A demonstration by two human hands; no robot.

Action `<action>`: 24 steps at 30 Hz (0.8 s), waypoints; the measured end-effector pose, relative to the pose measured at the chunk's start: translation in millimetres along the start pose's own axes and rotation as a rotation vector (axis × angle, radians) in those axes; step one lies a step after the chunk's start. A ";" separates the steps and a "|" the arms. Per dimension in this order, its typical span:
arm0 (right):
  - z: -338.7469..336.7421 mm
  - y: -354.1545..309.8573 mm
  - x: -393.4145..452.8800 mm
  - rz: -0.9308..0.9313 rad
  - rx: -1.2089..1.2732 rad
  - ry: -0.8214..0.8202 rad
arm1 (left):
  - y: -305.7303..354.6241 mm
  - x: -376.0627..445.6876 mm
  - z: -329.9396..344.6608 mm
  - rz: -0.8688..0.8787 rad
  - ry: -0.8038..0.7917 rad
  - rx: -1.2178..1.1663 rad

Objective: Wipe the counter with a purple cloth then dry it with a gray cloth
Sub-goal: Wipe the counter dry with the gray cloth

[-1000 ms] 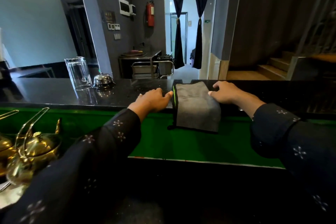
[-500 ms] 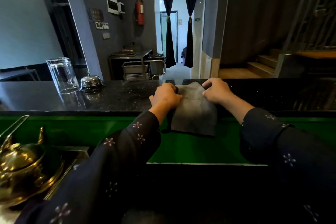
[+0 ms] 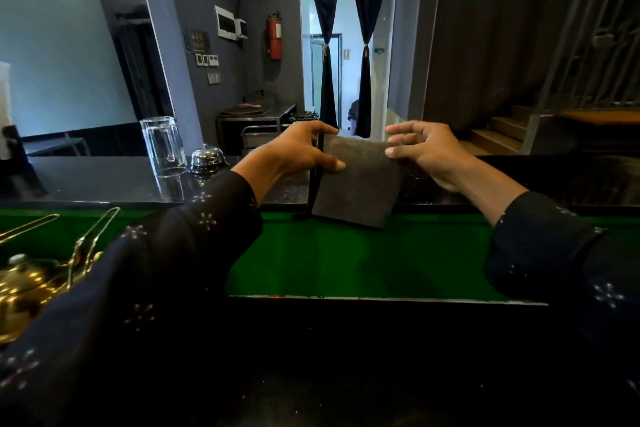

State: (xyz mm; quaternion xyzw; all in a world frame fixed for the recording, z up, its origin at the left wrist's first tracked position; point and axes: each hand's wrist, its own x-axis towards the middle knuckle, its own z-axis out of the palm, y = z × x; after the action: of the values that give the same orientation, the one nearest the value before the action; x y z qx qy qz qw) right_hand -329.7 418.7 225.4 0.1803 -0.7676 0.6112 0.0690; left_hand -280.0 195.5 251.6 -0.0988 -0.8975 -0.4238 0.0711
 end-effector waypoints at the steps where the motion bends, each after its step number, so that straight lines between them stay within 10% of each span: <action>1: 0.0 -6.5 -4.3 -0.006 -0.043 -0.032 | 3.8 -3.9 -5.3 0.021 0.010 0.083; 12: 12.1 -48.7 -27.2 -0.212 -0.478 -0.081 | 14.8 -39.5 -40.7 0.182 0.215 0.407; 24: 56.1 -67.1 -52.6 0.034 0.436 -0.041 | 9.4 -63.8 -29.8 0.158 0.463 -0.271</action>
State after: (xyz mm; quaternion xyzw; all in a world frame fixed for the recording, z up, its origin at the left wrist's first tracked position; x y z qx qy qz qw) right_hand -250.4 362.2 255.9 0.1902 -0.6214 0.7601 0.0024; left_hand -214.6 170.7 264.0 -0.0776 -0.7821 -0.5443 0.2932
